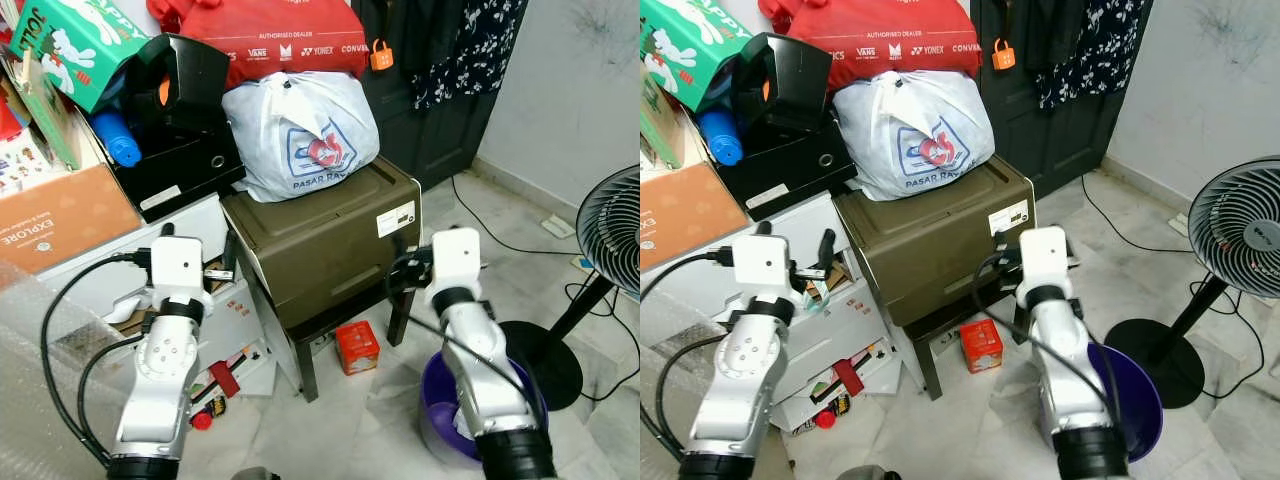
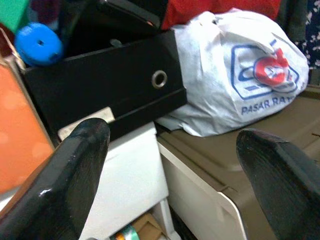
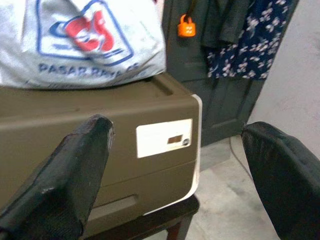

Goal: Clean up the room

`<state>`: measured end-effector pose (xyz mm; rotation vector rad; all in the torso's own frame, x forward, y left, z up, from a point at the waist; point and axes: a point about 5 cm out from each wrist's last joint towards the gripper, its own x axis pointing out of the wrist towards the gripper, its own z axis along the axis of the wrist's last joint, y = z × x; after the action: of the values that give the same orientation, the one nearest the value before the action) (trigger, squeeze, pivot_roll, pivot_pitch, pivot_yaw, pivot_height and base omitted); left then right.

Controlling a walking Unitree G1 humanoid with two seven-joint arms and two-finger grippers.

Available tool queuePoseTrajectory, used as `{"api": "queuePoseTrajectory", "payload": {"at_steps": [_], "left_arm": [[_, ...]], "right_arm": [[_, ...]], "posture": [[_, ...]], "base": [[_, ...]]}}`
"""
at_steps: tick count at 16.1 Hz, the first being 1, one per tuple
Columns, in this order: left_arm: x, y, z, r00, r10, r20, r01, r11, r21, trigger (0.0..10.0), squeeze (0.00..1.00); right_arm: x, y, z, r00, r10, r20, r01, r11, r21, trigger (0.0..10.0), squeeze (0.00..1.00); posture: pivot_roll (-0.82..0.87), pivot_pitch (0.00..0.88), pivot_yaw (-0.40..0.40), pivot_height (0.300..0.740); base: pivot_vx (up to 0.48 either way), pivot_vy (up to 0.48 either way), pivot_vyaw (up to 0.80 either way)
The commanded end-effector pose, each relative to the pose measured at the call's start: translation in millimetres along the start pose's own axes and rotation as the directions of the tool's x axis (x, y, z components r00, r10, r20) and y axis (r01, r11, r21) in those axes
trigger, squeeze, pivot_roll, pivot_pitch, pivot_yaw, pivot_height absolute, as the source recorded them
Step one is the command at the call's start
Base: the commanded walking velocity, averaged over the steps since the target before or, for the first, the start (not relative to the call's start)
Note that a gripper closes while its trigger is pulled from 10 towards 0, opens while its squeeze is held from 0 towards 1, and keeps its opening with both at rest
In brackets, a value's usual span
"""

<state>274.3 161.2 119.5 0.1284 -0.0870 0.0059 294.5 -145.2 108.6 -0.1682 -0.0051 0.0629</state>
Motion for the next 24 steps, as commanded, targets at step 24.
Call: {"api": "queuePoseTrajectory", "payload": {"at_steps": [24], "left_arm": [[-43.8,23.2,-3.4,0.997,-0.007,-0.082,0.011,0.999,0.049,10.0,0.0]], "right_arm": [[-46.3,-26.8,3.5,0.998,-0.025,-0.05,0.022,0.999,-0.047,10.0,0.0]], "posture": [[-0.08,0.0,0.051,0.74]], "base": [[0.0,0.0,0.7]]}}
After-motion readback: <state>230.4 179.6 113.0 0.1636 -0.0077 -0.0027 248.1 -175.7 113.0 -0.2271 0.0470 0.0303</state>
